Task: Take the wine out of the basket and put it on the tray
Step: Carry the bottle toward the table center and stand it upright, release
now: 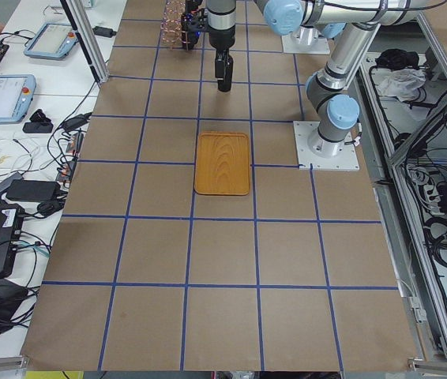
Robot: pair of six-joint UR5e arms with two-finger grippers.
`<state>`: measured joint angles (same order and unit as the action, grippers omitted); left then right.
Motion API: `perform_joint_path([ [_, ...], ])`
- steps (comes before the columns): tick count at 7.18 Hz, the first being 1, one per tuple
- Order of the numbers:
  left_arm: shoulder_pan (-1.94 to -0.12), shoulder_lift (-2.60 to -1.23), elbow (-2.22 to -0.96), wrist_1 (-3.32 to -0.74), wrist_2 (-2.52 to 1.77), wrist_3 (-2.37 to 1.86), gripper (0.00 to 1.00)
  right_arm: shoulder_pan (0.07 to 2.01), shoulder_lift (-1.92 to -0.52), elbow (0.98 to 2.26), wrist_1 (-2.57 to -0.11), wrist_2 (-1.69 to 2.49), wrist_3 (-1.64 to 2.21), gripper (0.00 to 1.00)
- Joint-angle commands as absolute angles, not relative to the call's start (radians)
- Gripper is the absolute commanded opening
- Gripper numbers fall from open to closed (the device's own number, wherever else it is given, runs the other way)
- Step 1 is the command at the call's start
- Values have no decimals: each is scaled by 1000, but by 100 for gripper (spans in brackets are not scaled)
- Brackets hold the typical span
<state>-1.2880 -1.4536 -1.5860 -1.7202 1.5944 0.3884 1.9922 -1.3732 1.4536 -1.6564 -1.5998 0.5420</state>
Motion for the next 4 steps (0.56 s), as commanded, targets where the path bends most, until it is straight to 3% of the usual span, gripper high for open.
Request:
perform_joint_path([
  [1, -1327, -1477, -1588, -1720, 1591, 373, 100, 1849, -1472, 1463, -1582, -1612, 332, 100],
  [4, -1530, -1500, -1592, -1640, 1513, 145, 100, 1750, -1534, 1470, -1609, -1609, 182, 100],
])
